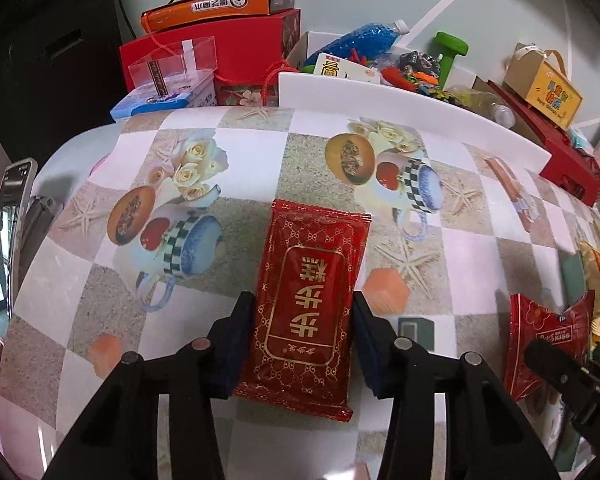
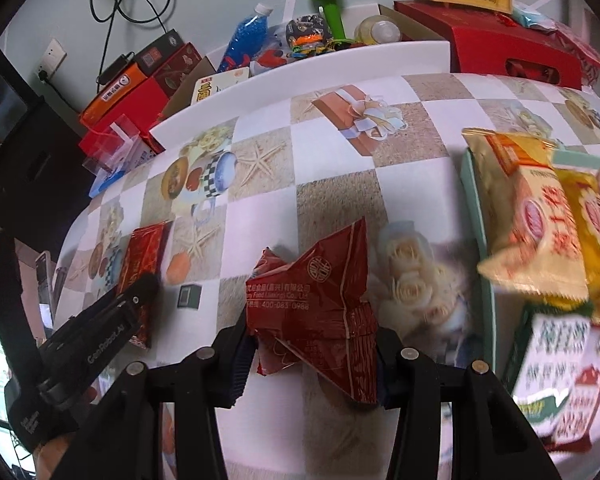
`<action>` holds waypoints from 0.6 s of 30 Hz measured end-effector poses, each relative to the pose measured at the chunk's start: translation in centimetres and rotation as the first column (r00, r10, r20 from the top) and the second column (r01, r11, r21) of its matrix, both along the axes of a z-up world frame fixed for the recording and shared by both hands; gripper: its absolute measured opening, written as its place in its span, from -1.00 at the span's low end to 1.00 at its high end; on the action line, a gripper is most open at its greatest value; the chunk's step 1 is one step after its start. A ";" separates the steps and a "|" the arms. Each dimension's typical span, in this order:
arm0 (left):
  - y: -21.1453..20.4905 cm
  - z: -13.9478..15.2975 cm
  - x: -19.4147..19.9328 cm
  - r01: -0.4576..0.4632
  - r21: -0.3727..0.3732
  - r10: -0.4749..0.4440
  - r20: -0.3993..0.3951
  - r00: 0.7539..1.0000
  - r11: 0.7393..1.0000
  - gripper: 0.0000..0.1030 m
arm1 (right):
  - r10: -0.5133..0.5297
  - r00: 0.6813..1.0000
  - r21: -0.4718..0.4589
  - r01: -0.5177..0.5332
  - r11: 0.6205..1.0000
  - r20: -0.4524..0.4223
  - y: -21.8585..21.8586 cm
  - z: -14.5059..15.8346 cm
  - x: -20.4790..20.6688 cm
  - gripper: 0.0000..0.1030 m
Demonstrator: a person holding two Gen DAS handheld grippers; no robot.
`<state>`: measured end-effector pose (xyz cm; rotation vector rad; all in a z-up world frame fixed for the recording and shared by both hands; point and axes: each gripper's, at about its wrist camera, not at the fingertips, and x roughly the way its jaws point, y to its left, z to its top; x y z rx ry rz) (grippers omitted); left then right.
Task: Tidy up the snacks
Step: 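Carry both red packets over the teal tray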
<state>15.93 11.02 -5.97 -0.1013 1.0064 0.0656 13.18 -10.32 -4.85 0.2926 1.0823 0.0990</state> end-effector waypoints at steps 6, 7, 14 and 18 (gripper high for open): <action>0.7 0.9 -1.2 -0.009 -0.094 0.009 0.000 1.000 0.996 -0.06 | -0.005 0.999 0.017 0.005 1.000 0.036 -0.3 1.5 -2.0 -0.02; 0.7 1.2 -1.5 -0.011 -0.109 0.011 0.001 1.000 0.994 -0.06 | -0.005 0.999 0.014 0.005 1.000 0.045 -0.4 1.8 -2.4 -0.03; 0.1 4.2 -3.2 -0.006 -0.162 0.014 0.049 0.999 0.987 -0.06 | -0.005 0.995 0.009 0.004 1.000 0.103 -1.3 4.1 -4.2 -0.03; -1.1 5.9 -3.8 0.026 -0.166 -0.012 0.083 0.996 0.986 -0.06 | -0.019 0.993 -0.008 0.020 1.000 0.119 -2.1 4.9 -4.7 -0.02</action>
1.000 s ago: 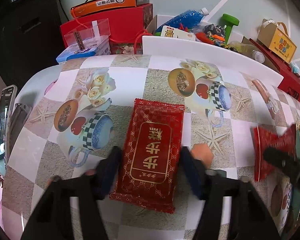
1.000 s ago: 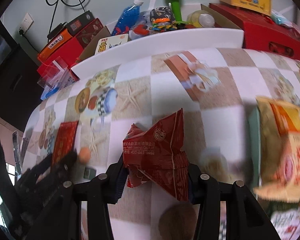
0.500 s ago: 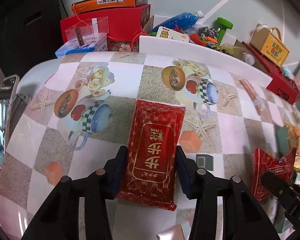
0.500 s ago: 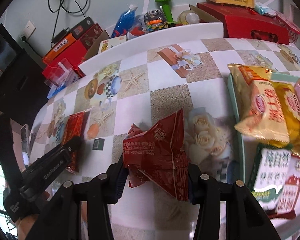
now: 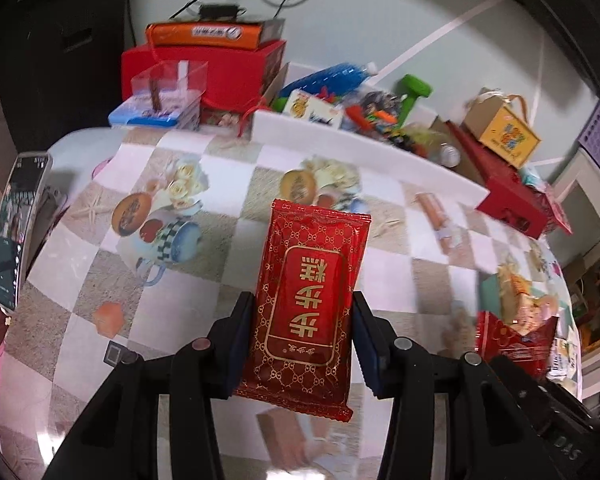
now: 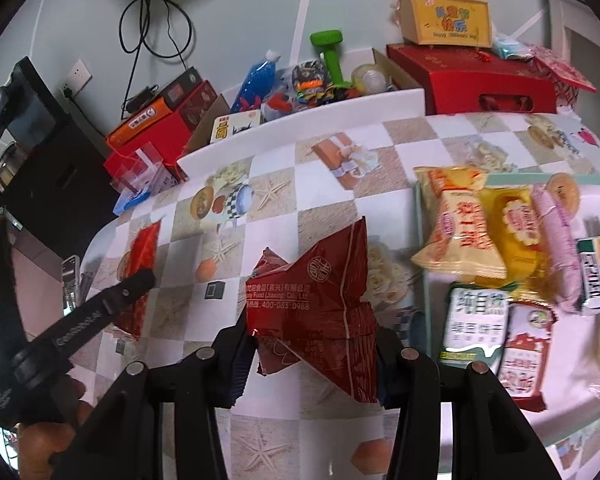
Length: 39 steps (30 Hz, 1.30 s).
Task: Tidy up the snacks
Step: 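Carry both red packets over the teal tray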
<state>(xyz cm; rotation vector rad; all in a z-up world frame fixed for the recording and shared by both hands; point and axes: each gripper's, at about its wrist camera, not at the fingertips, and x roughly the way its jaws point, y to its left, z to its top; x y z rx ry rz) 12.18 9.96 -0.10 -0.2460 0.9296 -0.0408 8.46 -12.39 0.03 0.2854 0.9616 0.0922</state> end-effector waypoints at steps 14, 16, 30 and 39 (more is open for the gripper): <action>-5.8 3.8 -0.8 0.135 0.018 -0.136 0.084 0.987 0.991 -0.06 | -0.054 0.999 0.016 0.054 0.998 -0.005 -3.4 0.3 -0.4 -0.02; -6.8 4.3 -1.1 0.158 0.017 -0.158 0.097 0.983 0.987 -0.06 | -0.069 0.998 0.015 0.069 0.998 0.003 -4.2 0.6 -0.6 -0.02; -16.5 5.5 -3.6 0.397 0.014 -0.395 0.123 0.910 0.918 -0.06 | -0.368 0.929 -0.025 0.369 0.929 0.049 -16.1 3.6 -4.2 -0.02; -21.6 3.3 -5.9 0.487 0.008 -0.487 0.065 0.871 0.873 -0.06 | -0.408 0.913 -0.026 0.408 0.912 0.018 -18.6 3.2 -6.4 -0.02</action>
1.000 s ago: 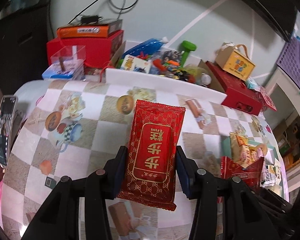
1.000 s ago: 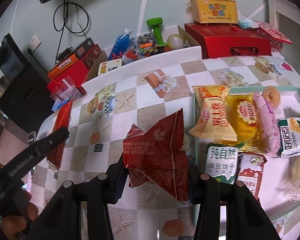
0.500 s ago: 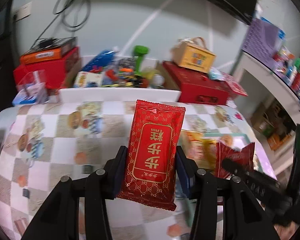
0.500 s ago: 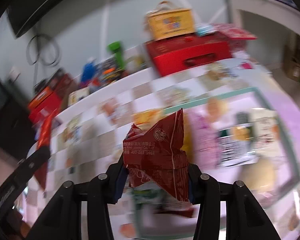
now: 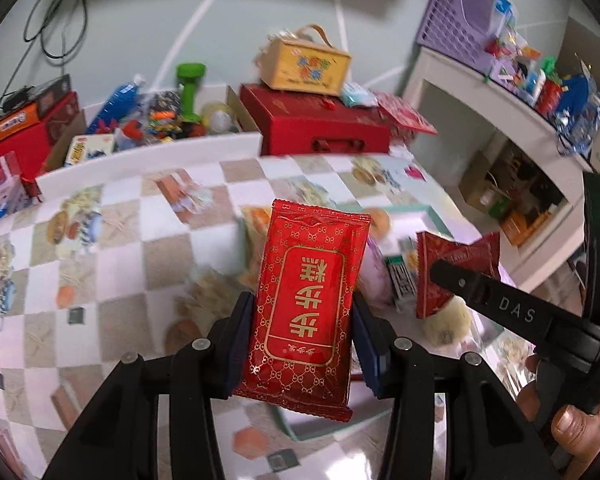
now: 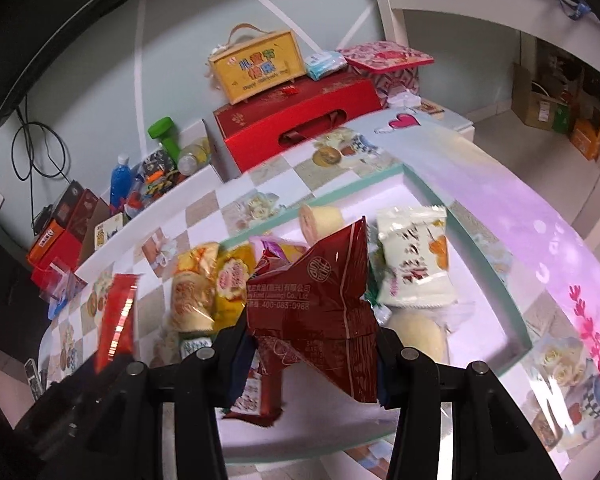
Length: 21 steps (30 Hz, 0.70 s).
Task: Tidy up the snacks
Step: 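Carry both red packets over the teal tray, then lower both red packets into the tray and open both tools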
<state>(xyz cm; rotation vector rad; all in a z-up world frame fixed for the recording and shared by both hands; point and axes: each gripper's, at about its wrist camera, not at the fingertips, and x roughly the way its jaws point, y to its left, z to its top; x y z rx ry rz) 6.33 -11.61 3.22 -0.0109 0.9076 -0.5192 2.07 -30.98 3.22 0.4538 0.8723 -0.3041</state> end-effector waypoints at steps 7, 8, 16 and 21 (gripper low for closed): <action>-1.7 -2.4 -1.2 0.021 0.020 -0.020 -0.069 0.997 1.000 -0.06 | 0.021 0.998 0.038 -0.019 0.999 -0.054 0.1 -1.8 -1.0 -0.02; -2.0 -2.7 -1.3 0.026 0.027 -0.024 -0.076 0.997 0.999 -0.06 | 0.025 0.998 0.042 -0.022 0.999 -0.062 0.2 -2.0 -1.1 -0.02; -3.2 -3.6 -2.1 0.050 0.057 -0.045 -0.087 0.995 0.997 -0.06 | 0.032 0.996 0.046 -0.029 0.999 -0.080 0.4 -2.4 -1.2 -0.01; -3.9 -4.1 -2.1 0.064 0.068 -0.058 -0.088 0.994 0.996 -0.05 | 0.036 0.996 0.046 -0.032 0.998 -0.085 0.4 -2.6 -0.8 0.00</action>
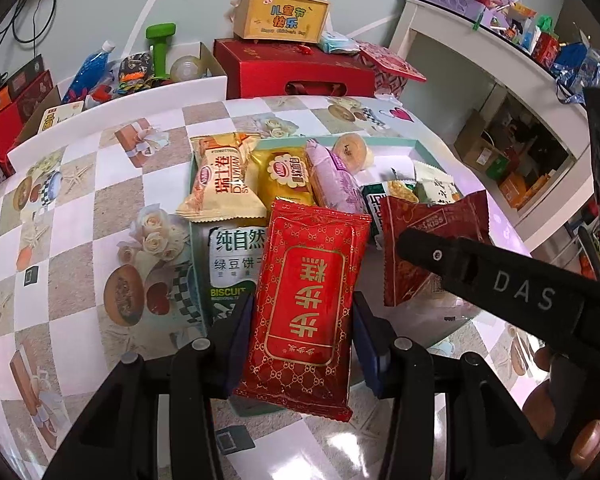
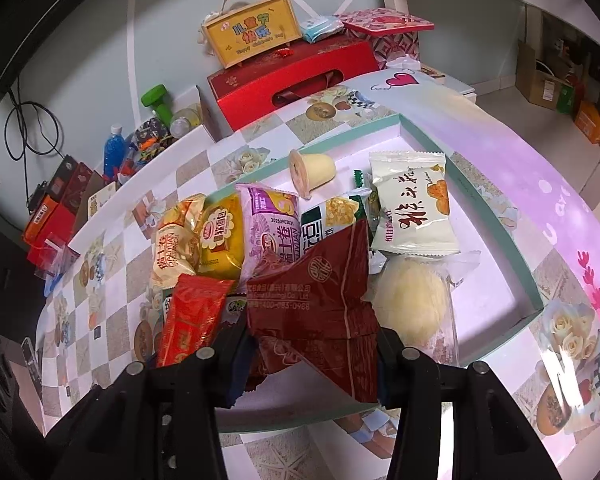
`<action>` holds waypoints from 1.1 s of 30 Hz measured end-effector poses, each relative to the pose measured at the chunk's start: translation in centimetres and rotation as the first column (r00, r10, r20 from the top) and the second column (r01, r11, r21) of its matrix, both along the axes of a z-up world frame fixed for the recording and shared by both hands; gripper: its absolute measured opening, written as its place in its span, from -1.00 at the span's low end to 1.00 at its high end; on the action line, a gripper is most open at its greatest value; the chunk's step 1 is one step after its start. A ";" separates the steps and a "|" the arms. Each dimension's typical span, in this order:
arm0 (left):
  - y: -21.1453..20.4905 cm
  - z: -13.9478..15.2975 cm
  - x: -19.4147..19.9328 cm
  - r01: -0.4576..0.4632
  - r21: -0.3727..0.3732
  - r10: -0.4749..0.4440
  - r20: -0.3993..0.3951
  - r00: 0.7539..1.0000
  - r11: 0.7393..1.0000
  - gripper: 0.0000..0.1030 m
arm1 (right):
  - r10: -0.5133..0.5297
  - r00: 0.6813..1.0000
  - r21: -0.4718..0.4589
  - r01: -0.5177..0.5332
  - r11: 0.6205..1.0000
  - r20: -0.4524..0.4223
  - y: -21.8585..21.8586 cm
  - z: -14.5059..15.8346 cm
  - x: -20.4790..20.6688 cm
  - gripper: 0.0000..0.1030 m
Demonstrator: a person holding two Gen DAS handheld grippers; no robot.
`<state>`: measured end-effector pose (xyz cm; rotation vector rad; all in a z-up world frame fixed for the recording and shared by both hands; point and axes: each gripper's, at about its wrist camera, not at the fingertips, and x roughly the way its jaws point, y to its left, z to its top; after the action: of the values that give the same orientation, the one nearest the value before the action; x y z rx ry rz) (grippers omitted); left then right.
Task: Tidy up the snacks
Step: 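Lower both red packets into the tray and open both tools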
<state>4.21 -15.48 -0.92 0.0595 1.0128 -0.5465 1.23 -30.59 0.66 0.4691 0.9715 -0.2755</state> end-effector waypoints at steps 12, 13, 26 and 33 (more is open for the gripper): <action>-0.3 -0.4 0.6 0.005 0.025 -0.005 -0.025 1.000 1.000 0.08 | 0.020 1.000 0.004 -0.020 1.000 -0.020 0.2 -0.5 0.5 0.22; -0.2 -0.2 0.6 0.005 0.024 -0.005 -0.023 1.000 1.000 0.08 | 0.020 1.000 0.000 -0.020 1.000 -0.019 0.2 -0.4 0.5 0.22; 3.7 1.4 1.8 -0.145 0.047 0.147 -0.040 0.988 0.988 0.10 | 0.017 1.000 -0.025 -0.017 1.000 0.004 0.0 0.9 0.1 0.30; 8.2 0.7 3.7 -0.342 0.093 0.348 -0.057 0.936 0.935 0.62 | 0.049 0.998 -0.067 -0.051 0.996 -0.030 1.2 0.5 0.8 0.46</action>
<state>7.95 -7.33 -0.23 -0.0660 1.0880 -0.1863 2.03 -29.35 1.15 0.3793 0.9971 -0.2696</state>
